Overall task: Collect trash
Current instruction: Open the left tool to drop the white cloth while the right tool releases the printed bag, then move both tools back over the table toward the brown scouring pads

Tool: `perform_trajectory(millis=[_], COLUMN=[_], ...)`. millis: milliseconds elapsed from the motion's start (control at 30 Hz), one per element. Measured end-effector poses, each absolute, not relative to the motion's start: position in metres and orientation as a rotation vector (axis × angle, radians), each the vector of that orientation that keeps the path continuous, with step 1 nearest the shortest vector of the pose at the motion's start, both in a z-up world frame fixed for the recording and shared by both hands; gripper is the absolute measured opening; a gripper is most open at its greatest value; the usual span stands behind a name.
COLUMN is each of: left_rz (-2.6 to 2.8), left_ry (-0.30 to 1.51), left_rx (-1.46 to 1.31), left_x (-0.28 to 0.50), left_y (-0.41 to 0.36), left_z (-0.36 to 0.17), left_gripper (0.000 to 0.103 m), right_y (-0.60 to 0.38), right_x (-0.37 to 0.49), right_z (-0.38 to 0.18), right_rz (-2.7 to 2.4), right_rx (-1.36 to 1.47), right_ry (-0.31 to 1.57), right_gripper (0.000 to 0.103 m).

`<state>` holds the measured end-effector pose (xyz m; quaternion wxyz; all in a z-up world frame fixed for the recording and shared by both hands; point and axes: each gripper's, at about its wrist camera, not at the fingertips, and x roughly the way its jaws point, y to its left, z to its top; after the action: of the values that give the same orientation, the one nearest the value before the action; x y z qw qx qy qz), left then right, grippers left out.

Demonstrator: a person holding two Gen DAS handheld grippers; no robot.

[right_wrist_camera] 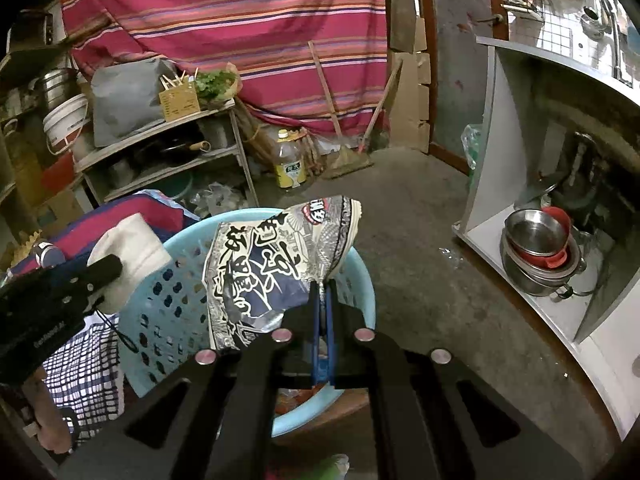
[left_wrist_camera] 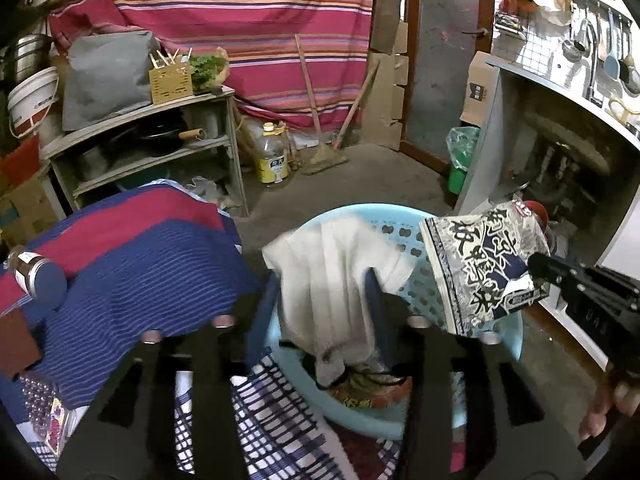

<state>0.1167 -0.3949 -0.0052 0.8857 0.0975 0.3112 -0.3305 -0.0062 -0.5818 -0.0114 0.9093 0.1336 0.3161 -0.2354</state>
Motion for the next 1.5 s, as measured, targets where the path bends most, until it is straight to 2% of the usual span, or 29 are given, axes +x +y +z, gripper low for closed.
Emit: perform_trajectory(millis=[167, 233, 400, 667, 700, 767, 867, 933, 1000, 1033, 1100, 1233, 1300, 1500], left_rz=[-0.672, -0.653, -0.6, -0.509, -0.495, -0.468, -0.429, -0.404, -0.375, -0.366, -0.338, -0.285, -0.251, -0.166], left_ry=[0.64, 0.635, 0.621, 0.608, 0.602, 0.595, 0.586, 0.579, 0.575, 0.574, 0.571, 0.575, 0.575, 0.574], left_rx=[0.184, 0.175, 0.157, 0.118, 0.119, 0.112, 0.104, 0.106, 0.102, 0.098, 0.088, 0.07, 0.067, 0.052], left_x=[0.119, 0.12, 0.12, 0.129, 0.13, 0.133, 0.136, 0.138, 0.142, 0.142, 0.144, 0.15, 0.151, 0.155], left_y=[-0.391, -0.384, -0.356, -0.302, -0.295, -0.281, -0.257, -0.241, -0.223, -0.213, -0.193, -0.157, -0.135, -0.076], left_z=[0.0, 0.003, 0.007, 0.016, 0.017, 0.02, 0.024, 0.025, 0.027, 0.027, 0.027, 0.025, 0.023, 0.018], left_gripper=[0.064, 0.072, 0.086, 0.09, 0.09, 0.091, 0.093, 0.093, 0.093, 0.093, 0.094, 0.096, 0.096, 0.097], right_y=[-0.58, -0.577, -0.568, -0.558, -0.558, -0.558, -0.554, -0.549, -0.544, -0.54, -0.534, -0.518, -0.509, -0.458], right_x=[-0.005, -0.002, 0.005, 0.021, 0.023, 0.027, 0.033, 0.037, 0.04, 0.04, 0.04, 0.045, 0.047, 0.06], right_z=[-0.016, -0.017, -0.024, -0.03, -0.031, -0.033, -0.035, -0.036, -0.036, -0.036, -0.036, -0.035, -0.033, -0.017], right_rz=[-0.478, -0.473, -0.46, -0.449, -0.446, -0.446, -0.456, -0.458, -0.468, -0.474, -0.484, -0.489, -0.487, -0.43], right_rx=[0.275, 0.271, 0.278, 0.291, 0.298, 0.311, 0.309, 0.303, 0.289, 0.28, 0.268, 0.248, 0.238, 0.177], right_ry=[0.662, 0.665, 0.68, 0.693, 0.694, 0.695, 0.698, 0.707, 0.712, 0.711, 0.708, 0.715, 0.713, 0.669], right_gripper=[0.003, 0.003, 0.005, 0.009, 0.013, 0.032, 0.046, 0.05, 0.06, 0.068, 0.076, 0.081, 0.087, 0.092])
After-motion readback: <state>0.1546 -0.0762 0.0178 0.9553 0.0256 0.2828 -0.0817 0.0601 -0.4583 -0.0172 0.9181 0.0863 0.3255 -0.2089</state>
